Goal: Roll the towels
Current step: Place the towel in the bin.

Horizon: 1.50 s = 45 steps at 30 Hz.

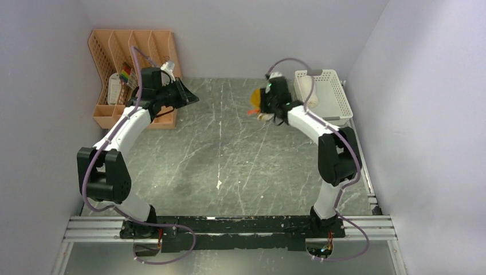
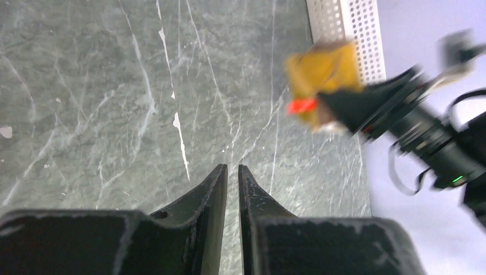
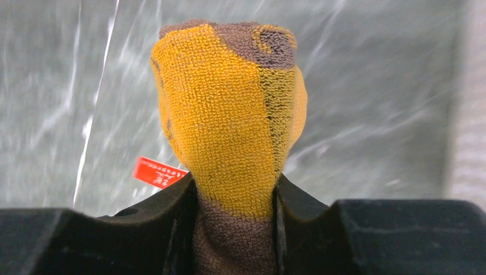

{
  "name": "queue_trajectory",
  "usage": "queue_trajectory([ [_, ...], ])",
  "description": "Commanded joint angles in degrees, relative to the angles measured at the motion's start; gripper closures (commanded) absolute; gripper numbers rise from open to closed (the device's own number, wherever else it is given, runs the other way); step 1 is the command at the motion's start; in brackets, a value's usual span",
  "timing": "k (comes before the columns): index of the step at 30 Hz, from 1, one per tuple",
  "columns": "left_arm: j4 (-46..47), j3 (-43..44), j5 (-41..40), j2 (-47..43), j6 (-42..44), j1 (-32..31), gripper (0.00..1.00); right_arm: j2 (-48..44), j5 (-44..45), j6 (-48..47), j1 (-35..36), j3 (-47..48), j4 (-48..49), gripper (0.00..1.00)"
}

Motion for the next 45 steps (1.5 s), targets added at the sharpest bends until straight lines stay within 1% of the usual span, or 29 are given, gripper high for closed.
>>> queue_trajectory([
  [1, -3.8, -2.1, 2.9, -0.2, 2.3, 0.6, 0.76, -1.0, 4.0, -5.6, -8.0, 10.0, -1.5, 0.69],
  [5, -5.7, -1.2, 4.8, -0.6, 4.4, 2.1, 0.76, 1.3, 5.4, -7.8, -15.9, 18.7, -4.0, 0.70],
  [10, -8.4, 1.3, 6.9, -0.1, 7.0, 3.9, 0.76, 5.6, 8.4, -11.7, -23.4, 26.9, -3.5, 0.72],
  [13, -8.8, 1.9, 8.1, 0.5, 7.5, 4.8, 0.76, 8.8, 11.3, -16.4, -26.1, 28.2, -0.1, 0.73],
  [18, -9.9, 3.6, 9.7, 1.8, 7.5, 5.1, 0.76, 14.5, 12.6, -22.8, -30.2, 27.2, 7.6, 0.72],
  [24, -12.0, 6.1, 9.3, 3.7, 8.4, 5.2, 0.76, 20.1, 17.5, -31.6, -31.0, 29.1, 13.9, 0.73],
  [31, -11.3, 6.4, 10.0, 5.7, 7.5, 5.2, 0.76, 21.8, 21.0, -37.4, -31.6, 30.7, 18.8, 0.74],
  [35, -12.2, 7.7, 10.1, 7.6, 8.2, 5.2, 0.76, 25.9, 21.2, -39.6, -31.7, 34.3, 19.4, 0.74],
  [41, -14.3, 9.4, 9.4, 9.2, 9.5, 5.4, 0.76, 32.8, 18.9, -40.9, -31.8, 38.3, 20.5, 0.75],
  [45, -15.3, 10.2, 8.9, 10.0, 10.2, 5.7, 0.76, 37.4, 17.2, -41.3, -32.2, 42.2, 18.5, 0.75],
])
